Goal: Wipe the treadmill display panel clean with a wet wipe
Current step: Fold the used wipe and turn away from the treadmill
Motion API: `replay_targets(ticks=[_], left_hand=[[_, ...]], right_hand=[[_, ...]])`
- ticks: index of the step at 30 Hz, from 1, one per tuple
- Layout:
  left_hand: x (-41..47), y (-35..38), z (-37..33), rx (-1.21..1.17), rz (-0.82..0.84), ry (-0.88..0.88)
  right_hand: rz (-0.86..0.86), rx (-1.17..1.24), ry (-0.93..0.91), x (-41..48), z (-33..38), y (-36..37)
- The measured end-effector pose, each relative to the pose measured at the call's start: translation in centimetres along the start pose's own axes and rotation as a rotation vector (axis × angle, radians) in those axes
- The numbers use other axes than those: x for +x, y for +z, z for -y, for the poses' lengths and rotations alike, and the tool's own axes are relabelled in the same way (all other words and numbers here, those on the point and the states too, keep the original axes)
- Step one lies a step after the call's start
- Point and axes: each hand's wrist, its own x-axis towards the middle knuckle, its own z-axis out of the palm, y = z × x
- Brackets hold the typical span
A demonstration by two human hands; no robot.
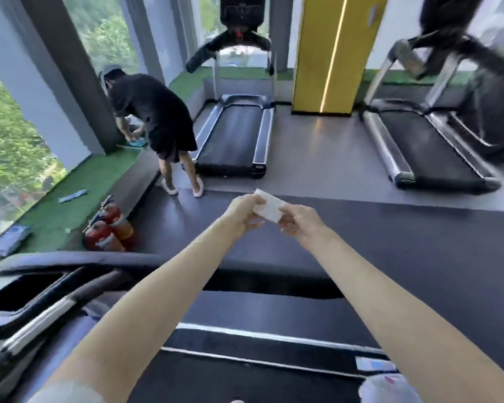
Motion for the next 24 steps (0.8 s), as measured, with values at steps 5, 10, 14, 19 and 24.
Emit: replay_targets(ticks=[5, 10, 14, 19, 24], left_hand=[[2.9, 9.1, 1.8, 0.159, 0.345, -0.074], [3.4, 16.5, 5.9, 0.277, 0.53, -0.186], [2.2, 21.1, 9.0, 0.367, 0.664, -0.261], [0.1, 26.6, 12.7, 0.479, 0.786, -0.298], [-0.9, 32.6, 18.7, 0.532, 0.785, -0.393]], right_hand=[[-0.323, 0.16, -0.016, -1.5, -1.2, -9.5], [-0.567, 0.309, 0.032, -5.2, -5.1, -16.8], [-0.698, 0.41, 0.065, -8.2, -7.8, -21.0], [-0.884, 0.541, 0.102, -11.1, -11.2, -26.1], [-0.938, 0.548, 0.237, -11.7, -15.4, -33.0]])
